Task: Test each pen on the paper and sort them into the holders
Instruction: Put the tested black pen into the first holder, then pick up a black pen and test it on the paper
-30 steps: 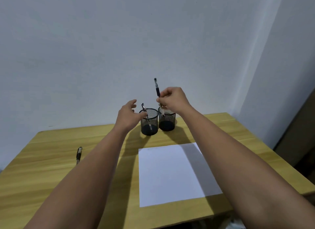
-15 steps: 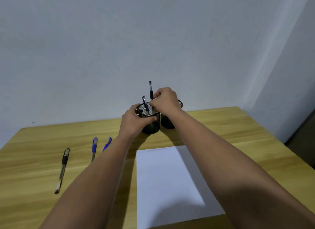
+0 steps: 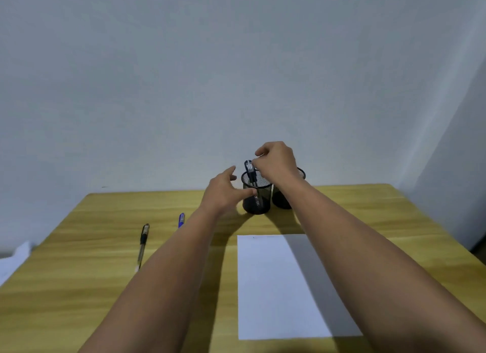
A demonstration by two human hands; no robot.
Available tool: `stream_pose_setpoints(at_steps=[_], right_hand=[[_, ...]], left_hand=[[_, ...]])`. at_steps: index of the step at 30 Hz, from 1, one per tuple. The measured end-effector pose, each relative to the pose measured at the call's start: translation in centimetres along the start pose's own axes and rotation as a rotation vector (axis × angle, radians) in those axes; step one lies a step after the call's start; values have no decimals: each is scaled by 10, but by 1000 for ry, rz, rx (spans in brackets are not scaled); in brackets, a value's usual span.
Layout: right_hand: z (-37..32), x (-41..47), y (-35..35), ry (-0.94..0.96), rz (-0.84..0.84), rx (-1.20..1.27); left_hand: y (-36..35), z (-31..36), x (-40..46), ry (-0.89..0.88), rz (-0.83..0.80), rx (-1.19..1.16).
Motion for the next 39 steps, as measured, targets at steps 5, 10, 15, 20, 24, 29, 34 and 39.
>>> stream_pose_setpoints(at_steps=[5, 10, 15, 20, 24, 29, 34, 39], right_hand=[[-40, -32, -20, 70, -55, 14], [-77, -73, -74, 137, -252, -41], [-95, -119, -148, 165, -503, -111], [-99, -154, -206, 160, -632, -205], [-94, -164, -226, 140, -666, -276], [-88, -165, -237, 117, -685, -361], [-88, -152, -215, 90, -609, -330], [-84, -118, -154, -75, -516, 196]], left_hand=[[81, -15, -25, 4, 99, 188], [143, -61, -59, 41, 121, 378], [165, -121, -88, 105, 38, 527], [166, -153, -91, 15, -42, 563], [155, -158, -91, -126, -96, 651], [158, -166, -91, -219, 19, 712], [165, -162, -94, -176, 66, 710], [176, -123, -96, -185, 133, 544]])
Point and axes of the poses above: each hand's wrist, its own x-axis towards the middle knuckle, its own y-axis out of the back of the hand, z = x × y, the point moved 7 cm from there along x, towards the middle knuckle, and after that the axes turned 1 degree about -z, right-handed, at the moved point
